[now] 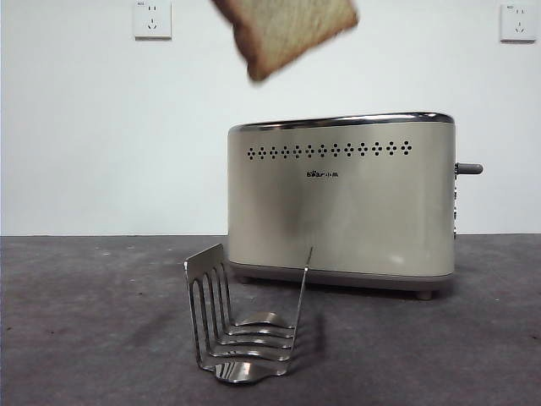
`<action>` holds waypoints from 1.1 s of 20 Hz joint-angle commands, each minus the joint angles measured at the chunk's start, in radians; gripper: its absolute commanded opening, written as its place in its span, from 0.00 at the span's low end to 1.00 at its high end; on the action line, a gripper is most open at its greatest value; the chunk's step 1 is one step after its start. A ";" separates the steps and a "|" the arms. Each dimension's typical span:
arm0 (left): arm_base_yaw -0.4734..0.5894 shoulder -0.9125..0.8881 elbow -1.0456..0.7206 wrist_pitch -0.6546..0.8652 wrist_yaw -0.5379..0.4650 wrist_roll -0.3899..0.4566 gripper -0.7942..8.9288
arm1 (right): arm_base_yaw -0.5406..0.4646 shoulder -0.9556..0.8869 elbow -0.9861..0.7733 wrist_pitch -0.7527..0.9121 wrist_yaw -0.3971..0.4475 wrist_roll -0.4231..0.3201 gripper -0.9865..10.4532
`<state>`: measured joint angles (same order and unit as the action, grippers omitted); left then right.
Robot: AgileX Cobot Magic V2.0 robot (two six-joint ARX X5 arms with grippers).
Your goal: Pick up a slice of bread from the rack,put the bread on the toaster,press the button
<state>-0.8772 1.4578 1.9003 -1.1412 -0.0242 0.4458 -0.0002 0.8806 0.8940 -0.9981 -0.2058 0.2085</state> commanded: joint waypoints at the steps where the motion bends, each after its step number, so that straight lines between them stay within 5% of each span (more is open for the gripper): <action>1: 0.002 0.003 0.042 0.047 -0.002 0.293 0.07 | 0.000 0.001 0.003 0.003 0.005 -0.012 0.09; 10: 0.004 0.092 0.060 0.153 -0.093 0.699 0.07 | 0.000 0.001 0.003 0.003 0.008 -0.012 0.09; 19: 0.033 0.230 0.060 0.245 -0.117 0.997 0.07 | 0.000 0.001 0.003 0.001 0.050 -0.011 0.09; 22: 0.046 0.255 0.060 0.244 -0.093 1.010 0.07 | 0.000 0.001 0.003 0.001 0.050 -0.011 0.09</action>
<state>-0.8330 1.7096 1.9598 -0.9043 -0.1211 1.4330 -0.0002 0.8806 0.8940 -0.9989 -0.1570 0.2077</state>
